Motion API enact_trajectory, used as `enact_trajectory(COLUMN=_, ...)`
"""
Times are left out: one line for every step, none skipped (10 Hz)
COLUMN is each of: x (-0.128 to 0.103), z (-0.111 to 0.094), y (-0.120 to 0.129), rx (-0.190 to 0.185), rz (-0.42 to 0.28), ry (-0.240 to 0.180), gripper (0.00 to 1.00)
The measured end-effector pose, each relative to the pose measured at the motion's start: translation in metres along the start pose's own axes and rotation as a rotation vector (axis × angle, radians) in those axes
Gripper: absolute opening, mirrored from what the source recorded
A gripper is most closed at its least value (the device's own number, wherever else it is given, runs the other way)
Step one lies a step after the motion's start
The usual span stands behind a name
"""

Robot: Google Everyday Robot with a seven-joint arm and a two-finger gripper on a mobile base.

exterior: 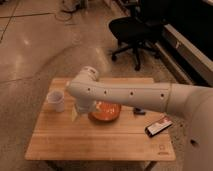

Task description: Move the arm in a circular motion

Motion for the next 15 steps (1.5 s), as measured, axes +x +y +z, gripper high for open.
enact_trajectory(x=0.019, z=-0.003, y=0.006, rx=-0.009, rz=-0.025, ry=-0.001, gripper=0.80)
enact_trajectory(x=0.036, z=-0.005, y=0.014, rx=-0.020, rz=-0.039, ry=0.001, gripper=0.80)
enact_trajectory(x=0.057, z=-0.008, y=0.029, rx=-0.041, rz=-0.046, ry=0.001, gripper=0.80)
enact_trajectory(x=0.071, z=-0.010, y=0.042, rx=-0.058, rz=-0.042, ry=0.001, gripper=0.80)
enact_trajectory(x=0.083, z=-0.011, y=0.053, rx=-0.071, rz=-0.038, ry=0.003, gripper=0.80)
enact_trajectory(x=0.108, z=-0.013, y=0.070, rx=-0.092, rz=-0.032, ry=0.008, gripper=0.80)
enact_trajectory(x=0.122, z=-0.013, y=0.078, rx=-0.102, rz=-0.029, ry=0.007, gripper=0.80)
enact_trajectory(x=0.138, z=-0.012, y=0.089, rx=-0.113, rz=-0.019, ry=0.008, gripper=0.80)
enact_trajectory(x=0.153, z=-0.010, y=0.103, rx=-0.126, rz=0.000, ry=0.010, gripper=0.80)
enact_trajectory(x=0.163, z=-0.008, y=0.122, rx=-0.134, rz=0.035, ry=0.011, gripper=0.80)
enact_trajectory(x=0.169, z=-0.005, y=0.148, rx=-0.147, rz=0.085, ry=0.011, gripper=0.80)
enact_trajectory(x=0.171, z=-0.002, y=0.168, rx=-0.153, rz=0.127, ry=0.012, gripper=0.80)
enact_trajectory(x=0.169, z=0.001, y=0.200, rx=-0.162, rz=0.195, ry=0.012, gripper=0.80)
enact_trajectory(x=0.164, z=0.003, y=0.226, rx=-0.171, rz=0.253, ry=0.011, gripper=0.80)
enact_trajectory(x=0.158, z=0.004, y=0.247, rx=-0.177, rz=0.298, ry=0.011, gripper=0.80)
